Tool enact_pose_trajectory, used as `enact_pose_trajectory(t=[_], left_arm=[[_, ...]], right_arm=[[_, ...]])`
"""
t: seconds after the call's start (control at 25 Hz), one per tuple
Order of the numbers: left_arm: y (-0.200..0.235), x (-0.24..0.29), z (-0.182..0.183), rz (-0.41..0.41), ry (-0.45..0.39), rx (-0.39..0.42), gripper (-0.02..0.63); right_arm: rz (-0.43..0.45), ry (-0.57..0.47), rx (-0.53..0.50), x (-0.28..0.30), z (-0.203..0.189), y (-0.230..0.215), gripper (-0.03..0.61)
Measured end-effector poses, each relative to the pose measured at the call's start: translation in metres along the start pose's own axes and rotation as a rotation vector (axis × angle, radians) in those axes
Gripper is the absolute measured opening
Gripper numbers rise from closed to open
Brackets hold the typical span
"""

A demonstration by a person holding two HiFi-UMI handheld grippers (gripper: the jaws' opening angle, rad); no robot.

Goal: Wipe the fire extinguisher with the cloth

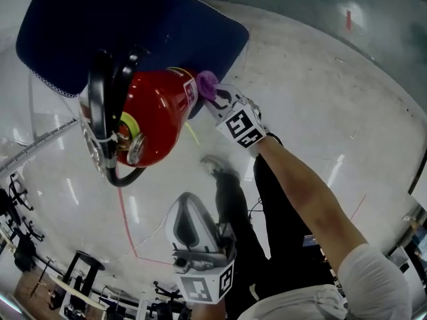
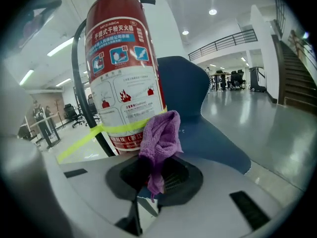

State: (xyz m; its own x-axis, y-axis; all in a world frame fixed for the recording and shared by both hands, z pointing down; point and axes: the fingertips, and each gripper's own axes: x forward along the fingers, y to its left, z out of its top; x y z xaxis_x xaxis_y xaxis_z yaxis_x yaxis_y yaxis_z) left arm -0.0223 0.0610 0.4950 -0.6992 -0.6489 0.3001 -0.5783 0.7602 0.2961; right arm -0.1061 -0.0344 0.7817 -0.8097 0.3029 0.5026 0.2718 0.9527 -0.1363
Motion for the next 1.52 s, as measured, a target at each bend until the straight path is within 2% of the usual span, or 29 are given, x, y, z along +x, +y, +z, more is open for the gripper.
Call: enact_pose_trajectory(t=[0.2, 0.28, 0.4, 0.52, 0.68, 0.76, 0.88, 1.0, 1.12, 1.2, 1.28, 1.4, 1.52], left_arm=[[-0.015, -0.003, -0.005, -0.015, -0.007, 0.011, 0.005], [-0.018, -0.005, -0.003, -0.010, -0.011, 0.014, 0.005], [-0.020, -0.008, 0.010, -0.005, -0.007, 0.043, 0.005], [-0.026, -0.021, 0.026, -0.013, -0.001, 0.084, 0.005], [-0.027, -0.030, 0.060, -0.043, -0.016, 0.103, 0.005], [-0.025, -0.033, 0.079, -0.108, -0.017, 0.129, 0.005], [-0.013, -0.028, 0.091, -0.248, 0.020, 0.180, 0.005], [0.003, -0.032, 0.095, -0.347, 0.047, 0.217, 0.005], [0.011, -0.043, 0.111, -0.472, 0.052, 0.263, 0.005], [0.012, -0.047, 0.116, -0.551, 0.064, 0.271, 0.005], [0.015, -0.042, 0.116, -0.591, 0.074, 0.265, 0.005], [0.011, -0.035, 0.114, -0.605, 0.065, 0.269, 0.005], [-0.005, -0.029, 0.105, -0.650, 0.035, 0.316, 0.005]], right_arm=[[0.020, 0.043, 0.020, 0.008, -0.025, -0.003, 0.051], [0.009, 0.048, 0.018, 0.005, -0.022, -0.005, 0.051], [-0.037, 0.000, 0.026, -0.019, 0.005, -0.009, 0.051], [-0.066, -0.051, 0.087, -0.070, 0.039, -0.001, 0.051], [-0.150, -0.081, 0.160, -0.141, 0.085, 0.003, 0.051], [-0.199, -0.092, 0.203, -0.168, 0.111, 0.014, 0.051], [-0.297, -0.133, 0.243, -0.197, 0.148, 0.034, 0.051], [-0.378, -0.179, 0.275, -0.217, 0.170, 0.063, 0.051], [-0.507, -0.239, 0.319, -0.242, 0.190, 0.095, 0.051], [-0.599, -0.253, 0.358, -0.259, 0.194, 0.115, 0.051], [-0.659, -0.248, 0.389, -0.262, 0.192, 0.129, 0.051], [-0.687, -0.235, 0.425, -0.250, 0.180, 0.139, 0.051], [-0.701, -0.233, 0.470, -0.232, 0.156, 0.130, 0.051]])
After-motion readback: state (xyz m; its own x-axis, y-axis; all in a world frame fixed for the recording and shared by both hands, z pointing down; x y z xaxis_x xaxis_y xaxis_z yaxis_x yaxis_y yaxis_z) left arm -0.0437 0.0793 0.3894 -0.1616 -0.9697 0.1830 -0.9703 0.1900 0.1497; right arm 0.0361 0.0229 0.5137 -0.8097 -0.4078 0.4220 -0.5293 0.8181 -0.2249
